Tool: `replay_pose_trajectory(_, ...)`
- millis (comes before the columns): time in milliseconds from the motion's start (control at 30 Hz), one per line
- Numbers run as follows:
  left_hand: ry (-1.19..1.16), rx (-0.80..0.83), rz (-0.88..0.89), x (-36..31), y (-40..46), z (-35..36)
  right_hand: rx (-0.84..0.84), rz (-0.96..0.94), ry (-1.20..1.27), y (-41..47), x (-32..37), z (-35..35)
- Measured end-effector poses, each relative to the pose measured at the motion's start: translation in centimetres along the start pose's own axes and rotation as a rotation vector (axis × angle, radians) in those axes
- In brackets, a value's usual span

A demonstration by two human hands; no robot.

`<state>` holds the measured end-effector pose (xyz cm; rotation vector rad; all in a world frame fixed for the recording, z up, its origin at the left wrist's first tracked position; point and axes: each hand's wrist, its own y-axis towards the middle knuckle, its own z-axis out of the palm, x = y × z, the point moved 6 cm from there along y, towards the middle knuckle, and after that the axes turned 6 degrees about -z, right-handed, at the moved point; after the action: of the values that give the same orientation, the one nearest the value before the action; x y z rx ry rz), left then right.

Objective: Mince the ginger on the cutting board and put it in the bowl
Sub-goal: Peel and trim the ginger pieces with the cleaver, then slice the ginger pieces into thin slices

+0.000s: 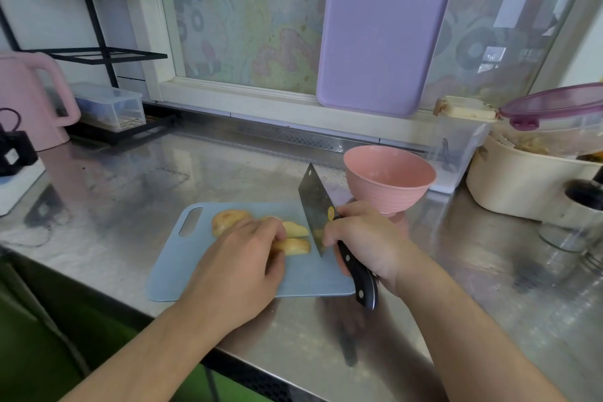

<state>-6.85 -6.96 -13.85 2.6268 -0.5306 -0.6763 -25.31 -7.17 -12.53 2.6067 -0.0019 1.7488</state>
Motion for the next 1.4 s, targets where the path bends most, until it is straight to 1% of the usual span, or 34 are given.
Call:
replay_pose_trajectory(67,-0.047,0.002,-0.046,0.3,0.3,-0.1,-0.016,-0.004,0.007,0.1,0.2,-0.4)
replay_pose_trajectory(133,-0.081,-0.029,-0.092,1.0,1.2,-0.5,-0.024,0.0,0.001,0.1,0.1,-0.5)
replay_pose_trajectory(200,-0.042,-0.051,-0.113,1.6,2.7,-1.1,-0.009,0.002,-0.005,0.1,0.0,-0.3)
replay_pose_trajectory(267,0.084,0.002,-0.105,1.9,4.5,-1.1,-0.003,0.004,-0.014,0.1,0.0,-0.1)
replay_pose_trajectory(333,0.253,0.104,-0.105,1.8,5.9,-0.5,-0.012,0.011,-0.019,0.1,0.0,-0.1)
replay_pose_trajectory(433,0.351,0.213,-0.136,1.5,6.8,0.5,-0.022,0.011,-0.004,0.1,0.1,-0.2)
replay_pose_trajectory(533,0.319,0.234,-0.153,1.8,7.3,1.0,-0.02,0.004,0.013,0.2,0.3,-0.2)
replay_pose_trajectory(633,0.236,0.299,-0.178,1.8,7.4,1.4,-0.017,0.009,0.009,0.3,0.0,-0.2)
replay_pose_trajectory(733,0.209,0.304,-0.166,1.4,7.2,1.4,-0.019,0.012,0.009,0.2,-0.2,-0.2)
replay_pose_trajectory(800,0.205,0.264,-0.16,1.4,7.2,1.2,-0.022,0.008,0.014,0.2,-0.1,-0.1)
replay_pose_trajectory(933,0.215,0.117,-0.093,0.7,7.8,0.5,-0.031,0.008,0.025,0.3,-0.2,-0.2)
replay_pose_trajectory(967,0.211,0.118,-0.091,0.6,7.9,0.7,-0.029,0.007,0.024,0.3,-0.2,-0.3)
replay_pose_trajectory(1100,0.251,0.282,-0.15,0.4,8.3,1.8,-0.021,0.003,0.013,0.4,-0.2,-0.2)
replay_pose_trajectory(1233,0.228,0.374,-0.211,0.4,8.5,1.9,-0.022,0.004,0.004,0.5,-0.2,-0.3)
replay_pose_trajectory(1300,0.231,0.387,-0.221,0.3,8.5,2.0,-0.019,0.004,0.005,0.5,-0.3,-0.2)
replay_pose_trajectory(1400,0.255,0.305,-0.194,0.1,8.7,1.7,-0.015,0.007,0.002,0.4,-0.3,-0.2)
